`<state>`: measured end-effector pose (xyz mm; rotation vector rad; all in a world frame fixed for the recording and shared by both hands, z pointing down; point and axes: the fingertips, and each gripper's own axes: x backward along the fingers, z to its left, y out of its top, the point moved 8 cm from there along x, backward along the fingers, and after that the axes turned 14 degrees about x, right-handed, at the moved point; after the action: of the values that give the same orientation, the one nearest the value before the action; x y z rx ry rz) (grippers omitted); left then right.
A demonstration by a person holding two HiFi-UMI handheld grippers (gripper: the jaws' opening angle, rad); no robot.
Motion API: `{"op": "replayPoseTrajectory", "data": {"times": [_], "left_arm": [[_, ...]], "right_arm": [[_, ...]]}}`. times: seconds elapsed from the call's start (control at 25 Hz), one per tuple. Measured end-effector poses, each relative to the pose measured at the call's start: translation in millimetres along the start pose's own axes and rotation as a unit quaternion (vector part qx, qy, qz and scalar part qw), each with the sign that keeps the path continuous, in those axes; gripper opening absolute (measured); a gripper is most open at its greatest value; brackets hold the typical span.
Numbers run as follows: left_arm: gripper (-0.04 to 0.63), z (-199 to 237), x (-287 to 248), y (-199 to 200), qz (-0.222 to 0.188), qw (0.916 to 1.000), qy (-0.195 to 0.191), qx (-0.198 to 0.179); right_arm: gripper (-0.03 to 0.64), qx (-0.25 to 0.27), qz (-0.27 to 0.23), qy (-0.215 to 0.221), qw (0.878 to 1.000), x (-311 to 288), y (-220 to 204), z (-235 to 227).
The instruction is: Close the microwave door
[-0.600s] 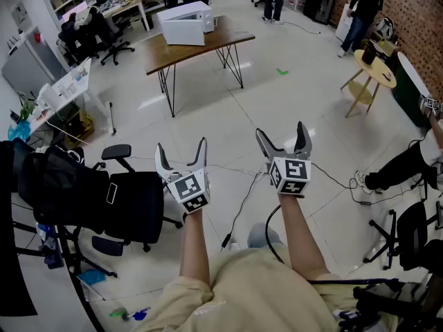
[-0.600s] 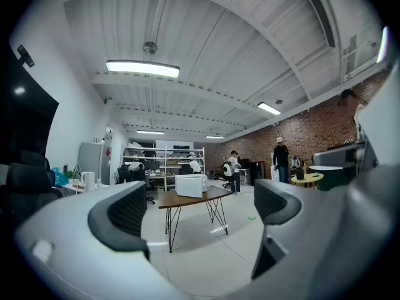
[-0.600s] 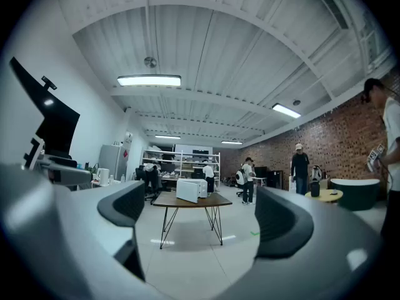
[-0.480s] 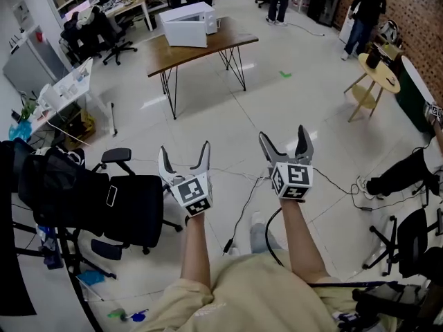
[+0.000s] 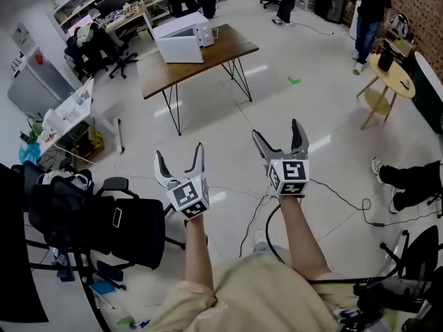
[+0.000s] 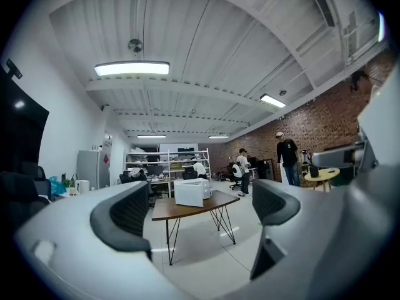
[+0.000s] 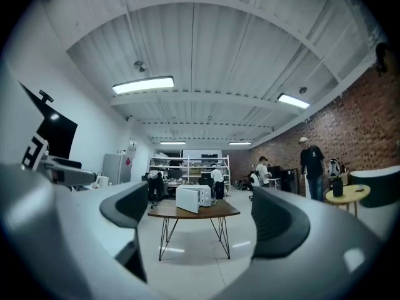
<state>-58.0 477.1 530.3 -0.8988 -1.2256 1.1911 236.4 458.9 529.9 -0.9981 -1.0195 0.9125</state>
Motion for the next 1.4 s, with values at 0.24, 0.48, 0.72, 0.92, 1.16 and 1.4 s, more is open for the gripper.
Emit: {"op": "replayPoseTrajectory", "data": {"times": [0.24,0.48,0.72,0.92,1.16,1.4], "left_arm": [[0.511,-68.7,-21.5,26.8,0.017,0.9994,0.010,-0.028],[0.506,-105.5,-20.4,67.4,0.020,0.9990,0.013,-0.039],[0.505,-40.0,-72.8,63.8,0.022,0.9996,0.009,-0.013],[0.502,23.4,-167.4,-33.2,0.019,0.9996,0.020,0.002],[0.502,114.2,-289.8,-88.2,0.017,0.9998,0.014,0.000],[0.492,190.2,-377.1,-73.4,0.001,1.0000,0.006,0.004]], "right_arm": [[0.508,-0.003,0.021,0.030,0.999,-14.3,6.5,-69.9],[0.508,-0.019,0.012,0.045,0.999,-11.6,44.2,-99.1],[0.506,-0.013,0.018,0.048,0.999,-83.1,39.2,-55.3],[0.506,0.009,0.028,0.071,0.997,-182.8,-57.2,-29.8],[0.506,-0.001,0.009,0.071,0.997,-326.8,-119.4,26.0],[0.505,-0.004,-0.001,0.083,0.997,-434.2,-120.1,85.5]]}}
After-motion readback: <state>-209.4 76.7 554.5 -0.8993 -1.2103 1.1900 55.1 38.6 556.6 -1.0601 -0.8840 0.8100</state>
